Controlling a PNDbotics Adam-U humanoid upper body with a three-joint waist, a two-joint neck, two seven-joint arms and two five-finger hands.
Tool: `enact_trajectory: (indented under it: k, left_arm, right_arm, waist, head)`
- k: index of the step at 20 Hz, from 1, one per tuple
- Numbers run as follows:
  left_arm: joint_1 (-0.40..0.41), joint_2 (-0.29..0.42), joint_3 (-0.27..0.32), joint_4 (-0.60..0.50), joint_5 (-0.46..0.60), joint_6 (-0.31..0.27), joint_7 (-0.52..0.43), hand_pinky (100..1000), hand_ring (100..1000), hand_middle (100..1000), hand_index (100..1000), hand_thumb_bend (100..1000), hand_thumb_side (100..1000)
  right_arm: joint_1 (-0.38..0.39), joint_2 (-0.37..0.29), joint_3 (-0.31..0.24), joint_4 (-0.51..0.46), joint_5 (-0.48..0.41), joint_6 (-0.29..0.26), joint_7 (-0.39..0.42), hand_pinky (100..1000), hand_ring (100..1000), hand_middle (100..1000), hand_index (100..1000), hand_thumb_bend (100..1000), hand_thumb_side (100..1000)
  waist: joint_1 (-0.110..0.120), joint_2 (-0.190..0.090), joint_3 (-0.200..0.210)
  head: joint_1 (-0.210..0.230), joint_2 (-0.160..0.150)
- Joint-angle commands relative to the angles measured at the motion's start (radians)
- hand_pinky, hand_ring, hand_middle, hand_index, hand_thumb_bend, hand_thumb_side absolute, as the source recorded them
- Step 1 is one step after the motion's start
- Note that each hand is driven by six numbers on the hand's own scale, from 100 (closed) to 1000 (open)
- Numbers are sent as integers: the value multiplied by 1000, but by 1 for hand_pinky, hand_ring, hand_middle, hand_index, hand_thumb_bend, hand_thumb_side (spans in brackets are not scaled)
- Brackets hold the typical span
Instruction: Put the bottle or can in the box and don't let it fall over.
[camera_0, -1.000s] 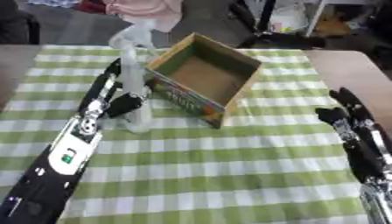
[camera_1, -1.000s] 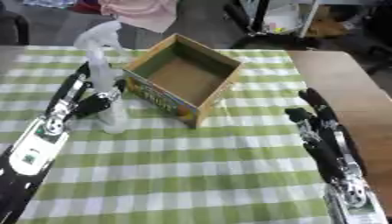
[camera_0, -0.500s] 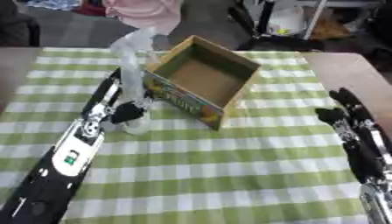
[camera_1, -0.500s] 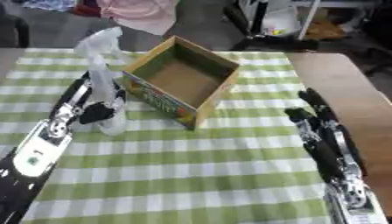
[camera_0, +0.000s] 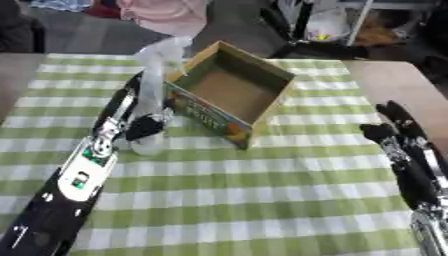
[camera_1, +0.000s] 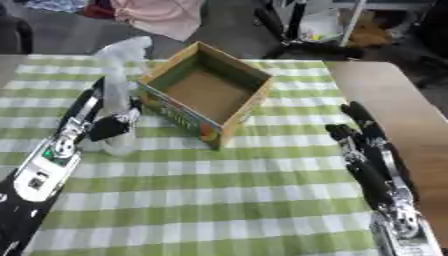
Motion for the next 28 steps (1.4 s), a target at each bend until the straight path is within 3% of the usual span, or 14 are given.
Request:
enact_trajectory:
  k: [1, 10, 16, 20, 21, 23, 24, 25, 27, 28]
  left_arm:
    - [-54, 21, 13, -41, 57, -7, 17, 753, 1000, 1000, 455, 100, 325]
    - [-206, -2, -4, -12, 143, -19, 23, 751, 1000, 1000, 458, 100, 345]
    - [-321, -53, -13, 106, 199, -79, 15, 751, 1000, 1000, 462, 100, 347]
    - [-376, -74, -10, 200, 181, -123, 26, 752, 1000, 1000, 469, 100, 344]
    - [-386, -77, -7, 221, 175, -134, 32, 752, 1000, 1000, 484, 100, 344]
    - [-404, -81, -1, 265, 164, -149, 44, 756, 1000, 1000, 598, 100, 229]
    - [-409, -81, -2, 284, 152, -156, 49, 759, 1000, 1000, 710, 100, 358]
    - [-413, -79, -3, 297, 137, -162, 53, 764, 1000, 1000, 801, 215, 496]
    - [-414, -75, -7, 310, 99, -168, 63, 768, 1000, 1000, 895, 440, 610]
    - [-412, -74, -6, 313, 80, -170, 69, 769, 1000, 1000, 918, 491, 634]
  right_arm:
    - [-8, -8, 1, -9, -8, -1, 5, 859, 789, 957, 1000, 100, 540]
    - [-17, -2, 22, -9, -18, -1, 24, 859, 789, 958, 1000, 100, 542]
    - [-39, 2, 48, -11, -28, 1, 49, 859, 789, 958, 1000, 100, 544]
    - [-51, 7, 63, -11, -36, 2, 66, 859, 789, 959, 1000, 100, 549]
    - [-53, 8, 66, -11, -38, 2, 69, 859, 789, 959, 1000, 100, 550]
    - [-58, 9, 71, -12, -40, 3, 75, 859, 789, 959, 1000, 100, 551]
    - [-60, 9, 73, -12, -41, 3, 77, 859, 789, 959, 1000, 100, 552]
    - [-61, 9, 73, -12, -42, 3, 79, 859, 789, 959, 1000, 100, 552]
    - [-62, 9, 73, -12, -43, 3, 79, 859, 789, 959, 1000, 100, 552]
    - [-62, 9, 71, -12, -43, 3, 79, 859, 789, 959, 1000, 100, 552]
  waist:
    - [2, -16, -3]
    - [-12, -2, -46]
    - [-15, 23, -106]
    - [-18, 42, -146]
    - [-18, 47, -154]
    - [-16, 57, -172]
    - [-15, 60, -179]
    - [-15, 63, -184]
    - [-15, 67, -190]
    - [-15, 68, -191]
  head:
    - [-1, 2]
    - [26, -15]
    - [62, -44]
    - [91, -61]
    - [97, -65]
    - [110, -73]
    - [115, -76]
    - [119, -77]
    - [120, -79]
    - [121, -80]
